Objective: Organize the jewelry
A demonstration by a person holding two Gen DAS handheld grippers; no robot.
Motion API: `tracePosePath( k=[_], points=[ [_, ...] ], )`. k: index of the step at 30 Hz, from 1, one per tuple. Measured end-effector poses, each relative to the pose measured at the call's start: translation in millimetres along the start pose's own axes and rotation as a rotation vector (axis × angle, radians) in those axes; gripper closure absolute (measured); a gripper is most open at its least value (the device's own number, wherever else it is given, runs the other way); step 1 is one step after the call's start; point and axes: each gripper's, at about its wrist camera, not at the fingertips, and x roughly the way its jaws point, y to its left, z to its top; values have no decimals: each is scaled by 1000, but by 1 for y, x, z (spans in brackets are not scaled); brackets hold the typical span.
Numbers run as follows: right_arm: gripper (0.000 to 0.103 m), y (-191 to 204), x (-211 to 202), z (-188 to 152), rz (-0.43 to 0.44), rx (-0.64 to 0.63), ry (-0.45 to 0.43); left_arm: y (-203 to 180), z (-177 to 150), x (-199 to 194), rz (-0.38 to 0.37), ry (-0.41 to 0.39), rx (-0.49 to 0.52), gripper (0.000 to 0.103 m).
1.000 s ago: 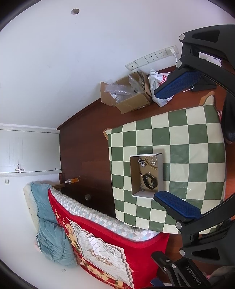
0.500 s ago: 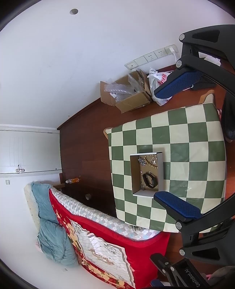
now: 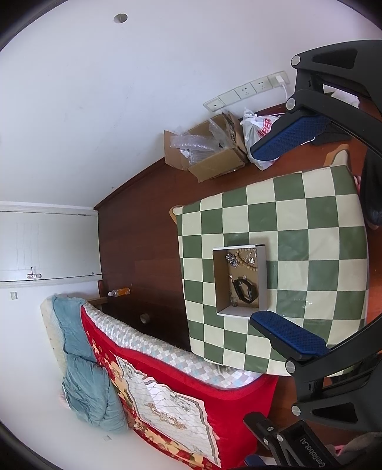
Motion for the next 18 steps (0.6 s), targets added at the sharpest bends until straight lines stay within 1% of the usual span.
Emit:
tracePosePath(
  k=[18],
  points=[
    [0, 2, -1, 1, 9, 5, -9, -3, 1, -4, -8, -9, 6, 0]
  ],
)
